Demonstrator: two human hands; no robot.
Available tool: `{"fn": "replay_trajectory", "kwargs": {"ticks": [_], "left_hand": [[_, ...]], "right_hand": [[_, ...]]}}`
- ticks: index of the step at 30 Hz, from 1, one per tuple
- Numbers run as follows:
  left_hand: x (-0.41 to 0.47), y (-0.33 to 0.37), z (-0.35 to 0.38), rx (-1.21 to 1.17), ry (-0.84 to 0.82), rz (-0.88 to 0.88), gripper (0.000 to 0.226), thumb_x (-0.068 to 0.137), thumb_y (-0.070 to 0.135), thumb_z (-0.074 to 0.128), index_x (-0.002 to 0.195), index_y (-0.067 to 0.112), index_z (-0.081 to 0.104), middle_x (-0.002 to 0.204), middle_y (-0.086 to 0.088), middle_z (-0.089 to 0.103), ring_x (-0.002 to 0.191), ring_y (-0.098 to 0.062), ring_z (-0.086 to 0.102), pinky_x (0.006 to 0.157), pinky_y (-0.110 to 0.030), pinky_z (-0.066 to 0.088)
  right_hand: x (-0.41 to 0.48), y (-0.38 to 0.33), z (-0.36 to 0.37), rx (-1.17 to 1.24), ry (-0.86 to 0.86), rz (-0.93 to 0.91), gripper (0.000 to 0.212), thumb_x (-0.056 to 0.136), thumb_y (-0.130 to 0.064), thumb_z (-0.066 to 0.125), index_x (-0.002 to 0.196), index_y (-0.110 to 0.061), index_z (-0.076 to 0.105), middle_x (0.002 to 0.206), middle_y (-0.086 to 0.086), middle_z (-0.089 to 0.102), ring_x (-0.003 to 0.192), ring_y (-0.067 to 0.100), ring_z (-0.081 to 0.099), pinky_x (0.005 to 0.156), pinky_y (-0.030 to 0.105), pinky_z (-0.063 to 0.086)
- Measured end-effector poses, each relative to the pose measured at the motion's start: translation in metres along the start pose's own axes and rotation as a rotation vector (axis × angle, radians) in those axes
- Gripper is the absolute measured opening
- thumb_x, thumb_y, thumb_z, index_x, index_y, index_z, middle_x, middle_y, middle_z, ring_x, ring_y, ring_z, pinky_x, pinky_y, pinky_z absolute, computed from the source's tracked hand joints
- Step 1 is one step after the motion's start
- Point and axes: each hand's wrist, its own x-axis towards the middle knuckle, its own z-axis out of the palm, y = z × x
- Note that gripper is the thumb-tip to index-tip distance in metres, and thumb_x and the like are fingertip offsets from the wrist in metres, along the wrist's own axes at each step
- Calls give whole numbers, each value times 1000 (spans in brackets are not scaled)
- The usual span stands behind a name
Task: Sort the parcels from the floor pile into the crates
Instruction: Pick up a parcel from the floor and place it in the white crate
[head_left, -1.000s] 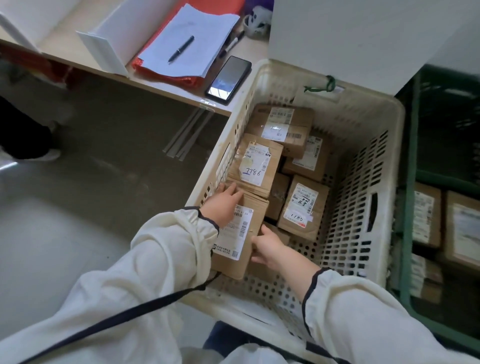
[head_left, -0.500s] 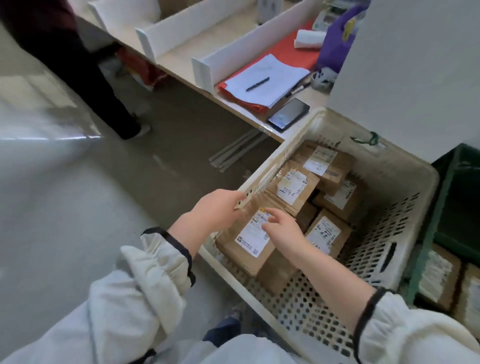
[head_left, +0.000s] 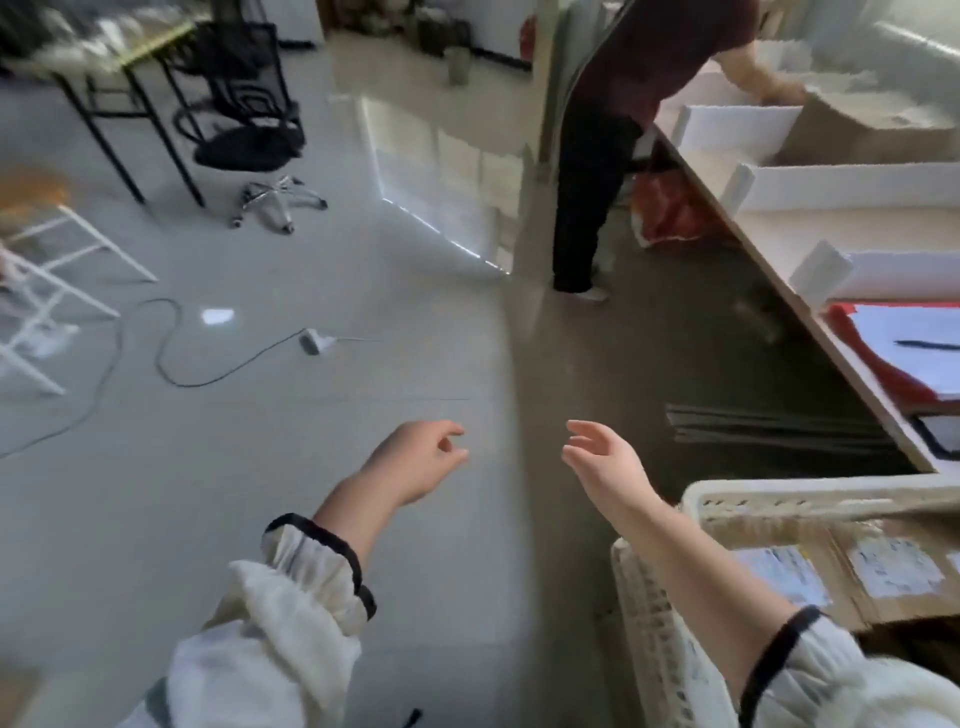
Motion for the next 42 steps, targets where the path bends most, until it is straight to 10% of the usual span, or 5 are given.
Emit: {"fn": "replay_trajectory", "kwargs": {"ticks": [12,29,42], "left_hand": [[-241,-365,-127,-87,313,-627,40,94,31,54,132,18,53,119,-6,63,107,-23,60,89,-31,47],[-410,-645,-117,-447,593,-1380,44,90,28,57,132,18,49,125,-4,59,109,-24,58,81,-26,43],[-270,-1045,24,-592,563,-1499,39,88,28,48,127,23,51,124,-6,56,113,-28,55,88,-36,46]], "right_hand": [[-59,-128,375,-763,-436,-551,46,90,-21,54,136,-14,48,138,9,46,123,26,49,99,26,36],[-107,-193,842,-1304,-1084,-1121,43,92,-30,47,135,-22,47,138,2,46,121,24,50,94,35,46],[-5,15,1231,-1539,-1257,-977,47,95,-31,42,140,-19,39,137,5,44,121,24,48,96,31,42]]}}
